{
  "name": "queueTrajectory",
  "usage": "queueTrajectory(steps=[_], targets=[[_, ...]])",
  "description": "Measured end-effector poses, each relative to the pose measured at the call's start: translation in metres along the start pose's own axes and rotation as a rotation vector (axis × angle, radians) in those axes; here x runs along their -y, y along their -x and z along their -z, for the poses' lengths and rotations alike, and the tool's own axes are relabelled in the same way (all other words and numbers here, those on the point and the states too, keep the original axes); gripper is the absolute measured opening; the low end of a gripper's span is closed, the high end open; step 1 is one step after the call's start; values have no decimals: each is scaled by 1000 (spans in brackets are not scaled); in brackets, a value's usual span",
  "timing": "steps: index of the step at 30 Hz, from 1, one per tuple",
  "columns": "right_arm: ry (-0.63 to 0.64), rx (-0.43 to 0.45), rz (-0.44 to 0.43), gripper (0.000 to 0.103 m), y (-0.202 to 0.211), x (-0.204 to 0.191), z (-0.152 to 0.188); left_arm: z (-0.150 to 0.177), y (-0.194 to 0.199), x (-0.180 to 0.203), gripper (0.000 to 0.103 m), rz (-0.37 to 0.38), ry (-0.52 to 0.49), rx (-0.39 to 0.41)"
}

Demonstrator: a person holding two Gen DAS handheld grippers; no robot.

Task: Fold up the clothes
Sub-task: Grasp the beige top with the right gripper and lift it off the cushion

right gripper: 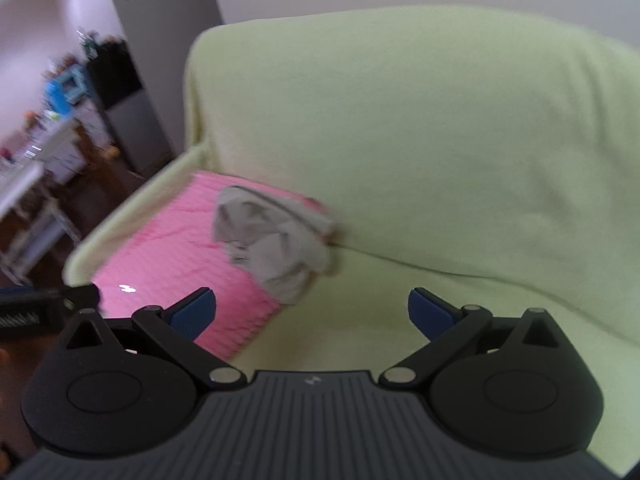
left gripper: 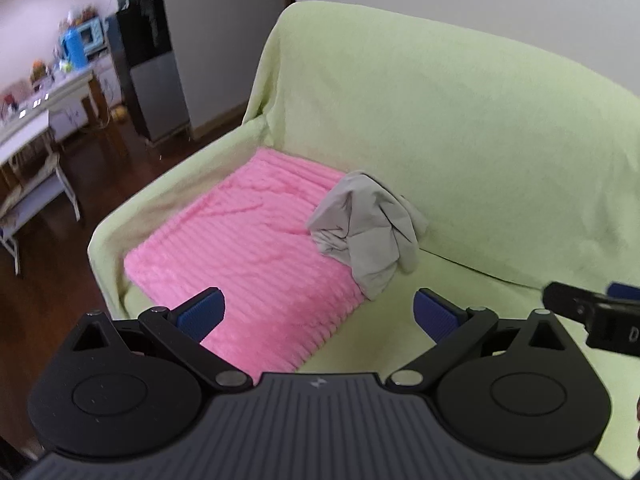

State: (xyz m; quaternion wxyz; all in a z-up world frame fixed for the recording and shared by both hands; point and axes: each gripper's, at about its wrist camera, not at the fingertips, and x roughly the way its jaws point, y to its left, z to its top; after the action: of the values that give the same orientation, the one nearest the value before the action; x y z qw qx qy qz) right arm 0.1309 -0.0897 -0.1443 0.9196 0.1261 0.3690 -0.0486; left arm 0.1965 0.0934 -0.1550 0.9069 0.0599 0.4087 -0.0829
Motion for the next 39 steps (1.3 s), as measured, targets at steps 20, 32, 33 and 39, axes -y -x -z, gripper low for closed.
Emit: queueTrajectory(steps=[20,32,33,39], targets=[[126,-36,-21,21,-242,36,-13,-32,-196,0,101,76,-119,-38],[398,30,-59,60,-338,31,-49,-33,-247,-4,101,70,-110,-70],[425,27,-76,60,-345,30,-51,-32,-249,-5,101,69,-109,-72],[481,1,-181,48,-357,25,-55,-27,-261,-4,101,67,-99,-89]])
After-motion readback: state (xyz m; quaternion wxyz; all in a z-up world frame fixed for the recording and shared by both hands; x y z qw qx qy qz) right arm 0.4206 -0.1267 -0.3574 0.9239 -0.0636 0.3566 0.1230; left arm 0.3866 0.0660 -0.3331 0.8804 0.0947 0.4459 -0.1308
